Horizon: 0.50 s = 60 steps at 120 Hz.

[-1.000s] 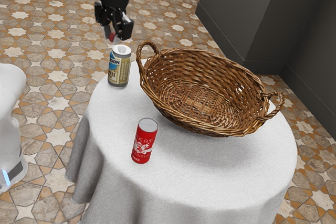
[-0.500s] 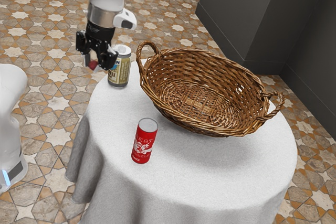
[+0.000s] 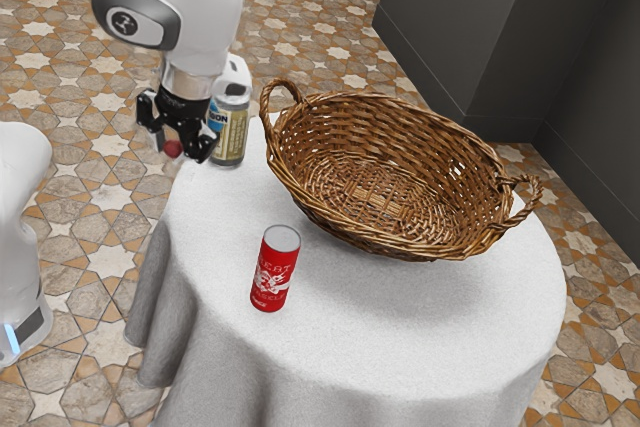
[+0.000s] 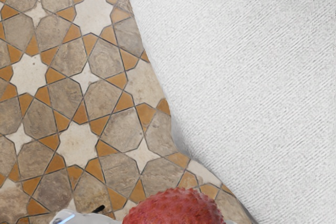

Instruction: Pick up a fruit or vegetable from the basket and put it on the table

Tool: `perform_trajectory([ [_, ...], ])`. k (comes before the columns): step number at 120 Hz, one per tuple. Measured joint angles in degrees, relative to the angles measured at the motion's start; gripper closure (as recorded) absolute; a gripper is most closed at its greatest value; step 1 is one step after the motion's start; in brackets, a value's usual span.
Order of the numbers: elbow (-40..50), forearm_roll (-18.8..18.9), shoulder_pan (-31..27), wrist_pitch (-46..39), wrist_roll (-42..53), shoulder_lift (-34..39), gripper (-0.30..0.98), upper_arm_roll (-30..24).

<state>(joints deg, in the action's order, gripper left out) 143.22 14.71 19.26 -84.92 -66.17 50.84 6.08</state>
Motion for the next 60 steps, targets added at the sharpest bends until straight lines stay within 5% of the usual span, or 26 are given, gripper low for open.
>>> perform_trajectory([
  [60, 6.9, 8.37, -0.99, -14.45, -7.32, -1.02, 0.51, 7.66],
])
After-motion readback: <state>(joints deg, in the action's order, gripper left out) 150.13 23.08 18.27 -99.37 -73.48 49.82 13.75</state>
